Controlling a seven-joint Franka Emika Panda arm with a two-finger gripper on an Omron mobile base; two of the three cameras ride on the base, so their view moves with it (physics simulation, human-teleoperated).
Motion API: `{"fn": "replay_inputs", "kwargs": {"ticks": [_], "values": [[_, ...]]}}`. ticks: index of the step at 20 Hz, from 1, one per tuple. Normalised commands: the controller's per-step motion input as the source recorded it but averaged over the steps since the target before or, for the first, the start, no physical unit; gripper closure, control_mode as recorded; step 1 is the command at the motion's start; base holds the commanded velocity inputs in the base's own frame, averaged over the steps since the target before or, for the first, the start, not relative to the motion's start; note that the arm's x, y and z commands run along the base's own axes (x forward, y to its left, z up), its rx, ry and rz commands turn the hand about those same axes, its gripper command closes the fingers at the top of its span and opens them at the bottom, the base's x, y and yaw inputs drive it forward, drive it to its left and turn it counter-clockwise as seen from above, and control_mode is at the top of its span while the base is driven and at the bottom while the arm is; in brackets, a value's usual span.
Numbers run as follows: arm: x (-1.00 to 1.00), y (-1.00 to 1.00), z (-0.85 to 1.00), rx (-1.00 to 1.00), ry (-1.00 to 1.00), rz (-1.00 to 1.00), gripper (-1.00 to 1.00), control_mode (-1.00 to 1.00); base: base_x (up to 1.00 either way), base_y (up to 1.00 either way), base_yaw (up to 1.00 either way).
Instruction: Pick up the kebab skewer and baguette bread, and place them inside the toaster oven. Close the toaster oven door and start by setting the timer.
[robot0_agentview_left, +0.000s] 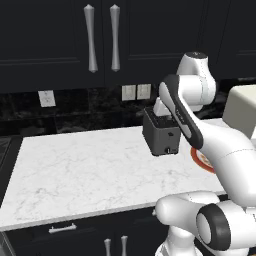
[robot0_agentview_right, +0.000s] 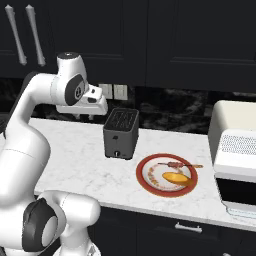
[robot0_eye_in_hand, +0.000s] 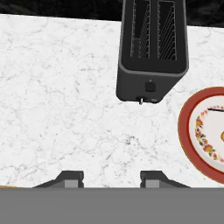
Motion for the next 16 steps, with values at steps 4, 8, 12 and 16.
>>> {"fn": "replay_inputs", "kwargs": {"ticks": [4,8,12,16], "values": [[0.0,0.0,0.0,0.0,0.0,0.0,-1.0,1.0,0.0,0.0,0.0],[0.0,0.0,0.0,0.0,0.0,0.0,-1.0,1.0,-0.02,-0.01,0.0],[0.0,0.0,0.0,0.0,0.0,0.0,-1.0,1.0,-0.26,-0.49,0.0],[0.0,0.0,0.0,0.0,0.0,0.0,-1.0,1.0,-0.19,-0.75,-0.07]]}}
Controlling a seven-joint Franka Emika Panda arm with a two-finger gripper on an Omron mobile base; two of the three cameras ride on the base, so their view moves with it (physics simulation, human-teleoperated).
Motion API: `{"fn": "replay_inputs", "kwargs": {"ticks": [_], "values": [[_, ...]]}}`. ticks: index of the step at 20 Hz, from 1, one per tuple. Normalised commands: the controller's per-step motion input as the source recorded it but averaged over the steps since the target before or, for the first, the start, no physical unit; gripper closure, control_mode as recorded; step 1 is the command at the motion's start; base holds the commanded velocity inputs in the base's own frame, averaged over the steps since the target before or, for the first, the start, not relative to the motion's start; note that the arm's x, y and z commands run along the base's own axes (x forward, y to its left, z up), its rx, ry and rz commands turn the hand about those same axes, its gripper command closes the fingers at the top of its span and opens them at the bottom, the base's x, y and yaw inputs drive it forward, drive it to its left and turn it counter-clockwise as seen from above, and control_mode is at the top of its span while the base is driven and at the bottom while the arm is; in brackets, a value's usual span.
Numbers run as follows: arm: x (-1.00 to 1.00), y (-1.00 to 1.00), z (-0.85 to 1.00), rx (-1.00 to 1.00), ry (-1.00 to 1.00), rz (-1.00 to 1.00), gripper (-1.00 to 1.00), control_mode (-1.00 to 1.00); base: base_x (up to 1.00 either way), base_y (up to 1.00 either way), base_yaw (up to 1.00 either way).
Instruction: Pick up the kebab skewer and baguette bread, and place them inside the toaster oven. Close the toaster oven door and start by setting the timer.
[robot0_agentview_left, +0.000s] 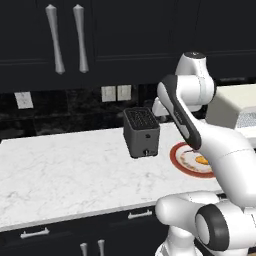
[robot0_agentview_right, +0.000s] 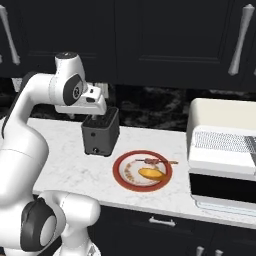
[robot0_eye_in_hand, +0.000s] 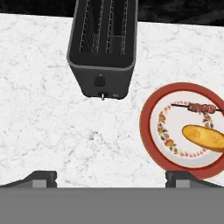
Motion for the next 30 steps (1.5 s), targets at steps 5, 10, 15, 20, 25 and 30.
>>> {"fn": "replay_inputs", "kwargs": {"ticks": [5,10,15,20,25,30], "values": [[0.0,0.0,0.0,0.0,0.0,0.0,-1.0,1.0,0.0,-0.84,-0.12],[0.0,0.0,0.0,0.0,0.0,0.0,-1.0,1.0,0.1,-0.76,-0.07],[0.0,0.0,0.0,0.0,0.0,0.0,-1.0,1.0,0.33,-0.38,0.0],[0.0,0.0,0.0,0.0,0.0,0.0,-1.0,1.0,0.6,-0.21,0.06],[0.0,0.0,0.0,0.0,0.0,0.0,-1.0,1.0,0.42,-0.02,0.04],[0.0,0.0,0.0,0.0,0.0,0.0,-1.0,1.0,0.04,0.0,0.0]]}}
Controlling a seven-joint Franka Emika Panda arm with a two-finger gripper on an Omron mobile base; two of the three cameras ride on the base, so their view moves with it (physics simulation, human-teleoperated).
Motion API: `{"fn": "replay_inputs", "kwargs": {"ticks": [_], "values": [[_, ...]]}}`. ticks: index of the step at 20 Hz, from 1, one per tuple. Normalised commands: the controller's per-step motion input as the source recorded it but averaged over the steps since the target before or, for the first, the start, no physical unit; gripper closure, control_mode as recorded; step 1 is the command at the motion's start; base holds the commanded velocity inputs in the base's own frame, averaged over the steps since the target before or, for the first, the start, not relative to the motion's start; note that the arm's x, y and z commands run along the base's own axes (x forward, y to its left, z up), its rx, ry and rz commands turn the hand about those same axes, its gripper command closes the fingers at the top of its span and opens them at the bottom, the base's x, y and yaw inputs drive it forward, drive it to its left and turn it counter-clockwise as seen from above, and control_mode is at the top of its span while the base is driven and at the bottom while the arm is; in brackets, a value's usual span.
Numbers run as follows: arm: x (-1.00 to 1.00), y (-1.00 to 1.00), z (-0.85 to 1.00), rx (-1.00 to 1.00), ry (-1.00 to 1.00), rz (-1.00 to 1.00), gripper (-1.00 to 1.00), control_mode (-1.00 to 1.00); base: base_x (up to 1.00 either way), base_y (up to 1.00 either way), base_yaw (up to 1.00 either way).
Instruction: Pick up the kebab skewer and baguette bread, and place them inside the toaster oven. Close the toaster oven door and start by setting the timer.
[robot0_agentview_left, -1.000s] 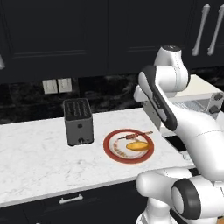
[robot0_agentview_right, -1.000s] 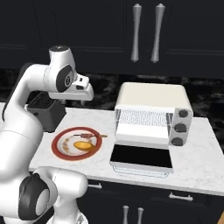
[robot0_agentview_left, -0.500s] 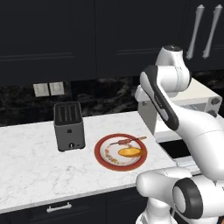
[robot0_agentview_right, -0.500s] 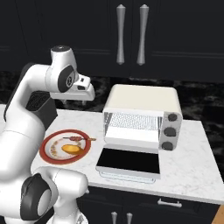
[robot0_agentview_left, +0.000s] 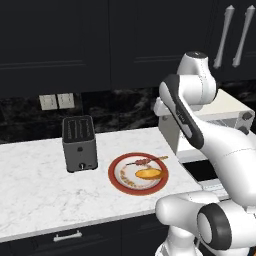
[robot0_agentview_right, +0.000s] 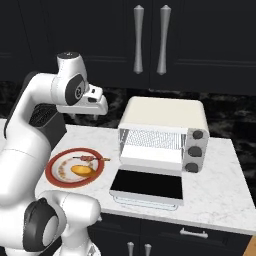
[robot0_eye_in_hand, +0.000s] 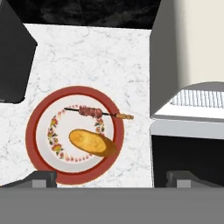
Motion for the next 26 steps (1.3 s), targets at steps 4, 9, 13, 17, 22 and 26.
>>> {"fn": "replay_inputs", "kwargs": {"ticks": [4,9,13,17,22,26], "values": [[0.0,0.0,0.0,0.0,0.0,0.0,-1.0,1.0,0.0,0.0,0.0],[0.0,0.0,0.0,0.0,0.0,0.0,-1.0,-1.0,0.0,0.0,0.0],[-0.44,-0.14,-0.07,0.0,-0.07,0.04,-1.0,-1.0,0.0,0.0,0.0],[-0.75,-0.78,-0.39,0.02,-0.17,0.07,-1.0,-1.0,0.0,0.0,0.0],[-0.17,-0.78,-0.4,0.02,-0.22,0.07,-1.0,-1.0,0.0,0.0,0.0],[0.39,-0.68,-0.23,0.03,-0.19,0.01,-1.0,-1.0,0.0,0.0,0.0]]}}
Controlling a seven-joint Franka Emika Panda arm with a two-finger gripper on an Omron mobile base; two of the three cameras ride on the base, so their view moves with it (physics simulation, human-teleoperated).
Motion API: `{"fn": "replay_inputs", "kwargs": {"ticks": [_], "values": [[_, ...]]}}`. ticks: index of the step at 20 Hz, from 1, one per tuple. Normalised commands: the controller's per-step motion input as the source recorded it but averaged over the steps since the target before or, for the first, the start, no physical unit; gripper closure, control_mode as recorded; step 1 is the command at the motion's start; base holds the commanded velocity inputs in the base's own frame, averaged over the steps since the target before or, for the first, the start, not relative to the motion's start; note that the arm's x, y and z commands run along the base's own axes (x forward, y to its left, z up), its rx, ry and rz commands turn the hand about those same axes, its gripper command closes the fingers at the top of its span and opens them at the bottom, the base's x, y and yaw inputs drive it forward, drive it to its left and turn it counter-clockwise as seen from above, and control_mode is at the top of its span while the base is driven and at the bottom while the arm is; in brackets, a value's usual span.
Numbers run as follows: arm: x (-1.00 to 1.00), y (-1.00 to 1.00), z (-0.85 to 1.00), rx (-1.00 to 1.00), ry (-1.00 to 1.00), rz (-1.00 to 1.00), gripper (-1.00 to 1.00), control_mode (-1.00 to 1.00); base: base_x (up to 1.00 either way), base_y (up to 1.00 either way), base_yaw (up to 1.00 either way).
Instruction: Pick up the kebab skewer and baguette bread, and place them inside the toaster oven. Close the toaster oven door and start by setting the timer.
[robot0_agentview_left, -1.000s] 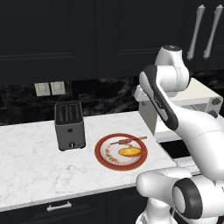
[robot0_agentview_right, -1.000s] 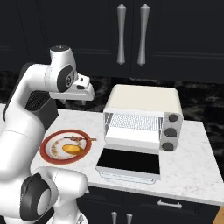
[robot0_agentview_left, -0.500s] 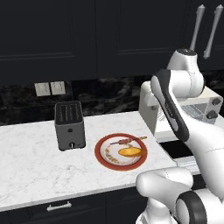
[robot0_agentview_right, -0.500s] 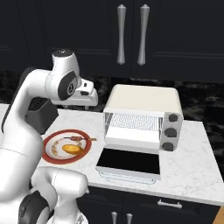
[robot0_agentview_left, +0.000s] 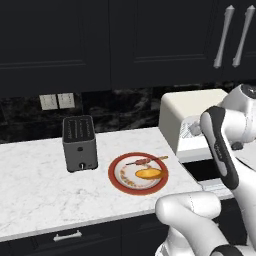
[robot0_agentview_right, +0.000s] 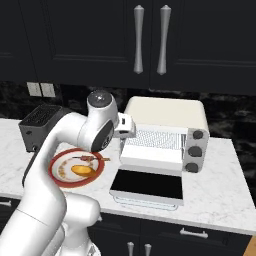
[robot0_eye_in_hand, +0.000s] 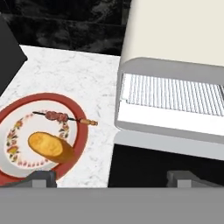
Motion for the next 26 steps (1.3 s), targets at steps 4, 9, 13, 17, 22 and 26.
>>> {"fn": "replay_inputs", "kwargs": {"ticks": [4,9,13,17,22,26], "values": [[0.64,-0.7,-0.13,0.07,-0.19,0.0,-1.0,-1.0,0.0,0.0,0.0],[0.68,-0.66,-0.03,0.09,-0.18,0.0,-1.0,-1.0,0.0,0.0,0.0],[0.32,-0.8,-0.24,0.06,-0.12,-0.02,-1.0,-1.0,0.0,0.0,0.0],[0.15,-0.78,-0.38,0.06,-0.1,-0.02,-1.0,-1.0,0.0,0.0,0.0],[0.03,-0.57,-0.42,0.0,-0.1,0.0,-1.0,-1.0,0.0,0.0,0.0],[0.08,-0.38,-0.25,0.0,-0.11,0.0,-1.0,-1.0,0.0,0.0,0.0]]}}
